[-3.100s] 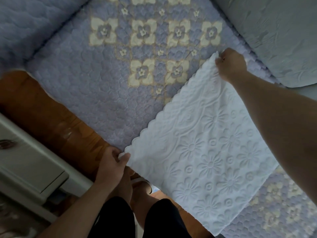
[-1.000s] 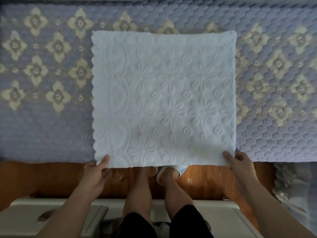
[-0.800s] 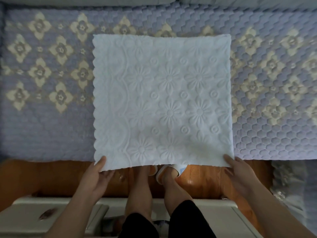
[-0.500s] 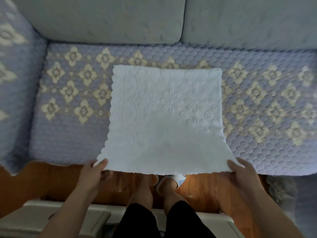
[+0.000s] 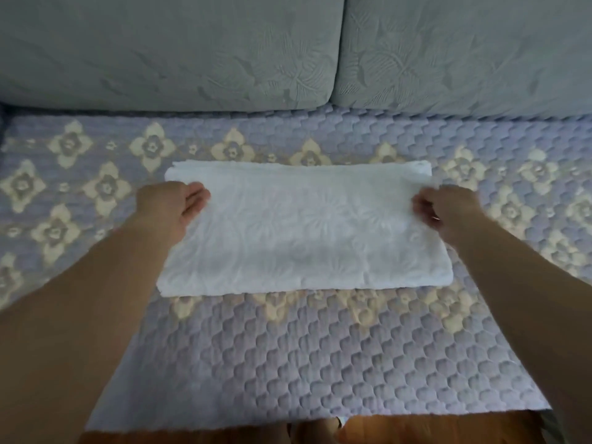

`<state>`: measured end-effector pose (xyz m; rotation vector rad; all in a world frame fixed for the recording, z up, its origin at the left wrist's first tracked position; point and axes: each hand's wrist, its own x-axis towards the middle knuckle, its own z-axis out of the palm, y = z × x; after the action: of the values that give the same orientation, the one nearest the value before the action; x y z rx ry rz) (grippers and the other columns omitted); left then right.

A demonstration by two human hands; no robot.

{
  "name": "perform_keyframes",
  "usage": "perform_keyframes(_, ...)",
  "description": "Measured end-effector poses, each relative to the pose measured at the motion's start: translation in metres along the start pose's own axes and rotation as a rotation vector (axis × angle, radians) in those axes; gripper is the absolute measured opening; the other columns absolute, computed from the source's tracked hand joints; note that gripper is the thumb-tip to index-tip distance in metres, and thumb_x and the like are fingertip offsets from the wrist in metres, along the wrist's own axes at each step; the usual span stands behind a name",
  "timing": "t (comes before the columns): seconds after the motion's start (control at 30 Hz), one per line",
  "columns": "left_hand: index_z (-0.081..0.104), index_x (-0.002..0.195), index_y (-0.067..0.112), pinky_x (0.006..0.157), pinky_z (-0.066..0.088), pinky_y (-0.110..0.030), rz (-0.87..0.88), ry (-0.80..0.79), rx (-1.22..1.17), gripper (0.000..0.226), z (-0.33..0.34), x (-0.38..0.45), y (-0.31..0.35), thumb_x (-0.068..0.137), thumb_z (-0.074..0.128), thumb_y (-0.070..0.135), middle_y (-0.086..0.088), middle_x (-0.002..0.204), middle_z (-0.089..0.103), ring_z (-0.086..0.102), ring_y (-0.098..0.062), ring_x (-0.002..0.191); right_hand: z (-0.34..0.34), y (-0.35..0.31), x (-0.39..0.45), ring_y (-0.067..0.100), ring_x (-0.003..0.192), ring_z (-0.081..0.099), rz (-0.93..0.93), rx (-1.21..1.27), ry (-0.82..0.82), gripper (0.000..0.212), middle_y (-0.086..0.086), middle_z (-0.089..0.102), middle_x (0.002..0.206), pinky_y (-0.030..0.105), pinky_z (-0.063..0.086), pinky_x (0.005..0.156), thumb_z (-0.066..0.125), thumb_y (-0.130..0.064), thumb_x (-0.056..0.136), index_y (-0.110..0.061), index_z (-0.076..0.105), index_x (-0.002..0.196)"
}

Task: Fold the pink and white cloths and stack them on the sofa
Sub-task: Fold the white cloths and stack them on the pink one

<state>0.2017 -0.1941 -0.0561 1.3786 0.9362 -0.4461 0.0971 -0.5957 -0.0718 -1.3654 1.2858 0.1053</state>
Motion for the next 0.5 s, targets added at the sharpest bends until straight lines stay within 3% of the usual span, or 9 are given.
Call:
perform_keyframes(0.07,0.057,0.091,0.002,0.09,0.058,-0.029,-0.013,0.055,0.012,0.022,0.009,0.019,-0.004,0.103,0.039,0.006,-0.008,0.115,0.069,0.071,-0.014,0.09,0.009,0.0,0.014,0.011,0.047,0.056,-0.018,0.025,0.107,0.015,0.01,0.064,0.08,0.025,0.048,0.049,0.064,-0.011,0.094,-0.017,0.059,0.081)
perform_keyframes(0.17,0.055,0.094,0.001,0.087,0.059,-0.027,-0.007,0.072,-0.027,0.028,0.01,0.031,-0.001,0.103,0.03,0.009,-0.008,0.112,0.069,0.072,-0.015,0.095,0.011,0.001,0.024,0.01,0.042,0.052,-0.061,-0.006,0.171,0.016,0.01,0.062,0.075,0.02,0.042,0.04,0.066,-0.014,0.095,-0.017,0.061,0.08)
perform_keyframes(0.23,0.053,0.113,-0.002,0.083,0.06,-0.025,0.003,0.062,-0.044,0.028,0.011,0.034,0.002,0.104,0.028,0.007,-0.008,0.11,0.068,0.072,-0.013,0.09,0.012,-0.002,0.028,0.01,0.041,0.051,-0.039,0.025,0.202,0.005,0.01,0.063,0.074,0.018,0.042,0.04,0.067,-0.014,0.094,-0.013,0.066,0.089)
perform_keyframes(0.3,0.041,0.14,0.002,0.078,0.061,-0.03,0.065,0.104,0.006,0.038,0.014,0.04,0.001,0.103,0.036,0.006,-0.008,0.103,0.068,0.073,-0.015,0.079,0.017,-0.004,0.032,0.01,0.04,0.052,-0.021,0.057,0.24,0.018,0.011,0.065,0.077,0.019,0.046,0.041,0.067,-0.01,0.092,-0.008,0.067,0.109)
perform_keyframes(0.4,0.029,0.147,0.022,0.082,0.058,-0.04,0.363,0.097,0.168,0.058,0.018,0.032,-0.011,0.095,0.049,0.009,-0.002,0.103,0.064,0.068,-0.019,0.08,0.029,-0.004,0.028,0.012,0.052,0.061,-0.104,0.042,0.29,0.042,0.011,0.068,0.1,0.03,0.059,0.054,0.061,-0.008,0.09,-0.016,0.053,0.131)
perform_keyframes(0.43,0.034,0.143,0.023,0.088,0.055,-0.04,0.518,0.056,0.297,0.055,0.02,0.019,-0.019,0.094,0.053,0.01,0.001,0.11,0.062,0.066,-0.018,0.089,0.034,-0.001,0.017,0.014,0.061,0.066,-0.206,-0.056,0.325,0.044,0.008,0.068,0.106,0.035,0.061,0.065,0.058,-0.012,0.091,-0.021,0.05,0.133)
perform_keyframes(0.5,0.046,0.138,0.018,0.102,0.047,-0.033,0.859,-0.094,0.667,0.043,0.023,-0.01,-0.045,0.096,0.055,0.012,0.0,0.128,0.059,0.06,-0.017,0.113,0.048,0.012,-0.014,0.016,0.088,0.067,-0.519,-0.324,0.351,0.041,0.002,0.067,0.113,0.028,0.054,0.08,0.052,-0.018,0.095,-0.022,0.049,0.136)
